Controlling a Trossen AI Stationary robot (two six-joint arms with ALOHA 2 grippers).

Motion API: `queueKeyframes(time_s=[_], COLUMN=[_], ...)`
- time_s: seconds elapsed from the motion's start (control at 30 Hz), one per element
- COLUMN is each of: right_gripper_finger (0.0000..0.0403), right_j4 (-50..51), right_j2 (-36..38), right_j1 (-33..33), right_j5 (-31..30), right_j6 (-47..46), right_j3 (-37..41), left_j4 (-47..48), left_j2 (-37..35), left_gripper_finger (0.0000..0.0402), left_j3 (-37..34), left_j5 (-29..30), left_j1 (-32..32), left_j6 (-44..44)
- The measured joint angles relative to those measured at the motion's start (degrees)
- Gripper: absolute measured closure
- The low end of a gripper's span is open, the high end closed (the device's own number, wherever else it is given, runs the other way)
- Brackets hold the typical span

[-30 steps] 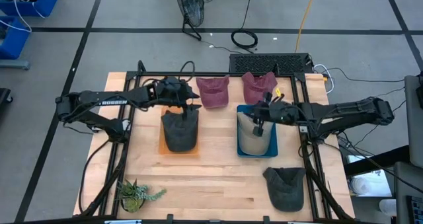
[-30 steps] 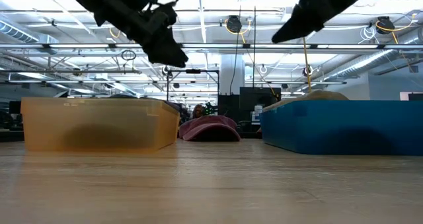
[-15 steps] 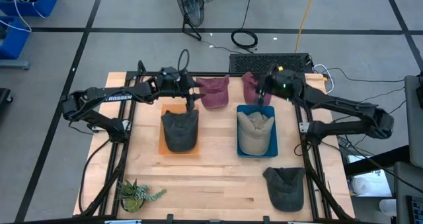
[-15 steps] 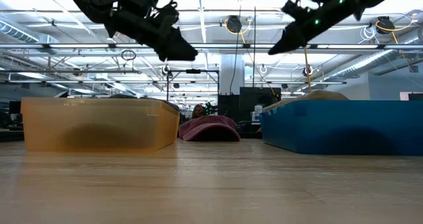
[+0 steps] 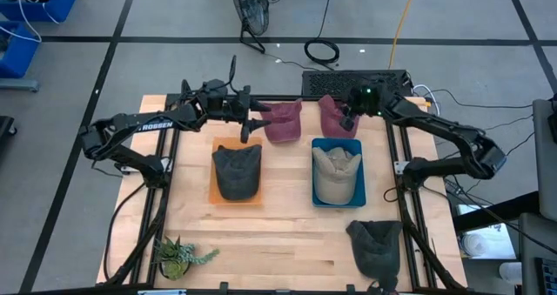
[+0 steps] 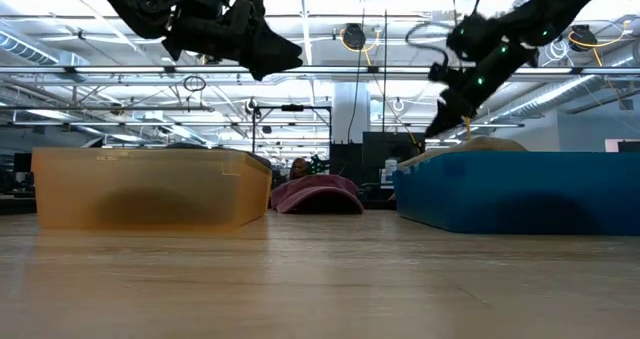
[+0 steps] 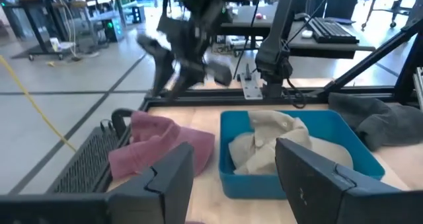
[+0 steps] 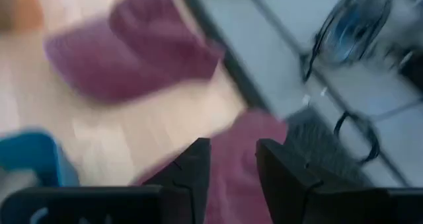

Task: Pick & Place hat
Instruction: Put the right red cap into the blue bin

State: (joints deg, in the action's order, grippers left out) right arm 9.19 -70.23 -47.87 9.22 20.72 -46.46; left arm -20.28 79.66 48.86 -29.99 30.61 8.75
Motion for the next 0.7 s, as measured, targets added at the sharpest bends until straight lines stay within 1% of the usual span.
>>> queueKeyframes(time_s=[0.1, 0.3, 0.53, 0.7], right_gripper_finger=[0.0274, 0.0254, 0.0262, 0.0275], right_j4=[2.31, 1.77, 1.86, 1.77], right_j2=[-2.82, -7.77, -12.88, -14.56], right_j1=[-1.38, -2.43, -2.81, -2.81], right_j5=[0.01, 1.02, 1.48, 1.35], right_j6=[0.82, 0.98, 0.12, 0.14], right_j3=[0.02, 0.02, 0.02, 0.02], left_j4=[-1.06, -0.9, -0.52, -0.02], left_j2=[0.0, -0.02, -0.02, -0.02], left_gripper_finger=[0.0188, 0.0188, 0.0188, 0.0188], left_j3=[0.0, 0.0, 0.0, 0.0], left_j5=[-0.01, -0.03, 0.01, 0.01], left_j1=[0.72, 2.94, 4.93, 5.47], left_j6=[-0.1, 0.77, 2.13, 2.52])
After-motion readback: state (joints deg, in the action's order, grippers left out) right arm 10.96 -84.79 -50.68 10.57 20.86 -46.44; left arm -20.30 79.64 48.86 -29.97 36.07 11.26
